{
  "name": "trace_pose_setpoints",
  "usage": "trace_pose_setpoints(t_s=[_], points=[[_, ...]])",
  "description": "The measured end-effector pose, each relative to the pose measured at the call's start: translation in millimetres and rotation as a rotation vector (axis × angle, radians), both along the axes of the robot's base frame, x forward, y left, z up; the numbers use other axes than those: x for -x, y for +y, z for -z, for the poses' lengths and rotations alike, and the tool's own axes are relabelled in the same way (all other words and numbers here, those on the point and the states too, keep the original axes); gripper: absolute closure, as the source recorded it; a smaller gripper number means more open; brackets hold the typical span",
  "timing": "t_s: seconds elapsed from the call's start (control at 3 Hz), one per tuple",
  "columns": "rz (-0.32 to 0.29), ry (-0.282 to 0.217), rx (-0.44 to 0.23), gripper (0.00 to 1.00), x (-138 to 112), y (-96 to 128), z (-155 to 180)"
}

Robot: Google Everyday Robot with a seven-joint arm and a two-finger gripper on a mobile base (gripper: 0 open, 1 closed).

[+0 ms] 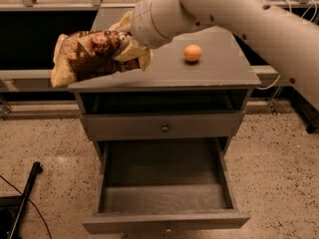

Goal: Place brown chip bag into middle drawer

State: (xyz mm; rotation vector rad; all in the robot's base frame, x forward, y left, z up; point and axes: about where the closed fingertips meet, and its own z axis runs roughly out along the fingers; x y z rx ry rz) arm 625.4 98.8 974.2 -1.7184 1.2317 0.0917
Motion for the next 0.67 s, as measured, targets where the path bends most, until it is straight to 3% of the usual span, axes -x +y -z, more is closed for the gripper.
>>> trace_pose_setpoints(t_s=[0.33,0.67], points=[[0.01,0.091,0.044,1.0,39,-18,8],[0.069,0.282,0.097,1.0,73,-52,73]])
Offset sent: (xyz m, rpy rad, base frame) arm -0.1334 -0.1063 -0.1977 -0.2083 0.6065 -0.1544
